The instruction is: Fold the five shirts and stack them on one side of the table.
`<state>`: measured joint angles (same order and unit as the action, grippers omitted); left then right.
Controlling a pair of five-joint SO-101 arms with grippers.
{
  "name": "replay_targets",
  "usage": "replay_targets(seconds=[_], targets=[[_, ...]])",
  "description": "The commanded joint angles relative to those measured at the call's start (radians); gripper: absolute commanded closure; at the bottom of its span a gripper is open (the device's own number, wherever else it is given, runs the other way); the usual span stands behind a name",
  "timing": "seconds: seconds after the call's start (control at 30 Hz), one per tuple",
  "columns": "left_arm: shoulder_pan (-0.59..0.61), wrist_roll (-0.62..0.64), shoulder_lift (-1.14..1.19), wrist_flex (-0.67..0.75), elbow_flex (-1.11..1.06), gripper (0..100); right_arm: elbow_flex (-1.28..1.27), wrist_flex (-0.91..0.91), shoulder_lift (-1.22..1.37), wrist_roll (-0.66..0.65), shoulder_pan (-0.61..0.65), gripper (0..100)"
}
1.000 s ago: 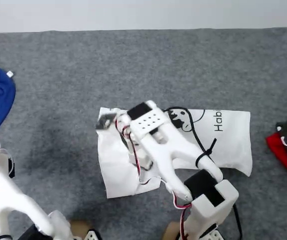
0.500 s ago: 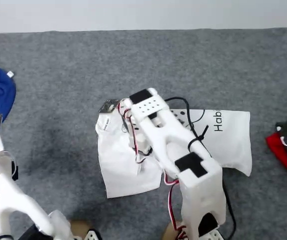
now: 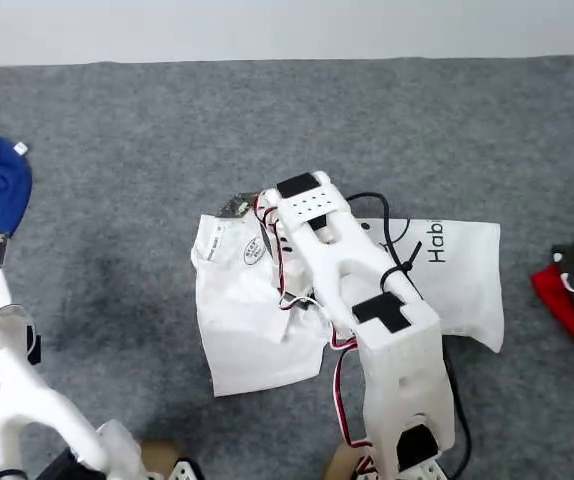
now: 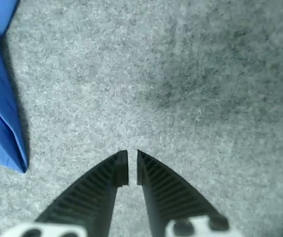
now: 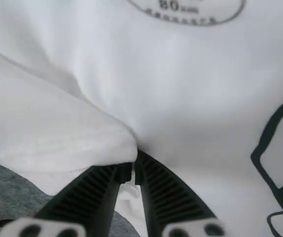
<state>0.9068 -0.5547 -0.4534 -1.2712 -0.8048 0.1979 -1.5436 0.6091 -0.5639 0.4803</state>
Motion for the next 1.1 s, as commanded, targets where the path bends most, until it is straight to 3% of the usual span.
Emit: replay_targets(seconds=[0.0,0.17,0.47,1.07], targets=[[-0.003,0.000,-0.029,0.017,0.004,96,0.055,-0.015,0.001,-0.006,-0.012,97.5],[-0.002,0.000,-0.031,0.017,0.004,96,0.101,-0.081,-0.058,0.009,-0.012,86.7],[-0.003,0.000,-0.031,0.017,-0.016,96,0.222,-0.246,-0.177,0.009,0.007,86.6],[-0.006,0.002,-0.031,0.037,-0.016,96,-0.120,-0.173,-0.334,-0.020,0.251,86.6]])
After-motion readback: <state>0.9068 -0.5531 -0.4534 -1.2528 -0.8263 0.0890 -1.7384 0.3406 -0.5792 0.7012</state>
